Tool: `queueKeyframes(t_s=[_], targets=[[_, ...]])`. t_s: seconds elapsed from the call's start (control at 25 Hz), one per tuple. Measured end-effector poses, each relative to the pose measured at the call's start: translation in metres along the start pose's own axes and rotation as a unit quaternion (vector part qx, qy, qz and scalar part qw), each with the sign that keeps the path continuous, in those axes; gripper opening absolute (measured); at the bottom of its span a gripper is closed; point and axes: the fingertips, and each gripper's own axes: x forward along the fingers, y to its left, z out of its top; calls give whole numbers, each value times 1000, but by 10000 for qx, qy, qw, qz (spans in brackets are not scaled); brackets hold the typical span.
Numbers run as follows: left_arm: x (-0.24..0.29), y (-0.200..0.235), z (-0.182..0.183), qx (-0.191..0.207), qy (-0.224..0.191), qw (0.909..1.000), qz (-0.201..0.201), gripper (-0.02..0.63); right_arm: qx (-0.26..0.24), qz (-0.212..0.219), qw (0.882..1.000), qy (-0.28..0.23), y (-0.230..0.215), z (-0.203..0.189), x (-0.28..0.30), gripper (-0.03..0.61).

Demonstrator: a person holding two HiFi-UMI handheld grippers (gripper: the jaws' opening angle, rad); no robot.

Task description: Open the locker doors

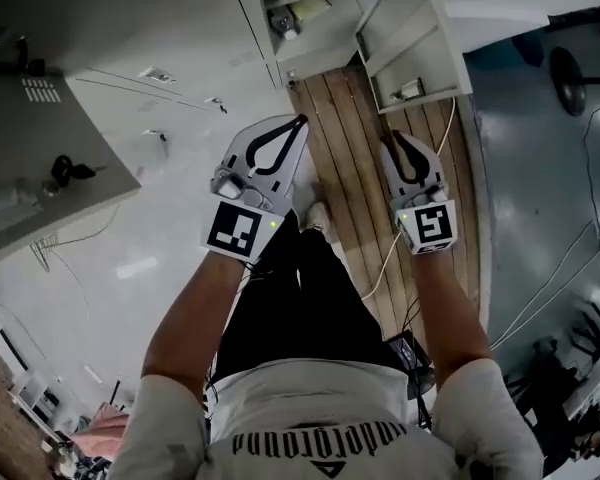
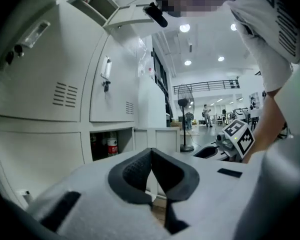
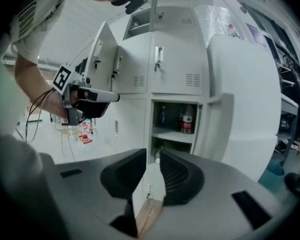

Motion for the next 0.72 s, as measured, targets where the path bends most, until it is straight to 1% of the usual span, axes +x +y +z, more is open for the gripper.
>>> queueKeyframes(t_s=[0.2,0.32,0.4,0.48,0.64,0.72], targets=[[-60,1,56,-195,-163,9990,355,6,9,265,9992,-284,49,85,-16,62],[-94,-6,90,-223,-250,9983,479,6,-140,454,9978,-453,73,136,-34,30],[-114,-7,115,-351,-416,9969,562,6,-209,585,9964,-578,86,169,-46,8],[-135,-10,141,-409,-588,9950,692,6,-211,749,9944,-711,97,199,-60,3],[-163,-27,185,-27,-588,9947,846,6,-221,1037,9883,-1100,113,244,-89,3],[-176,-33,205,12,-620,9937,933,6,-258,1187,9852,-1211,124,264,-101,3]])
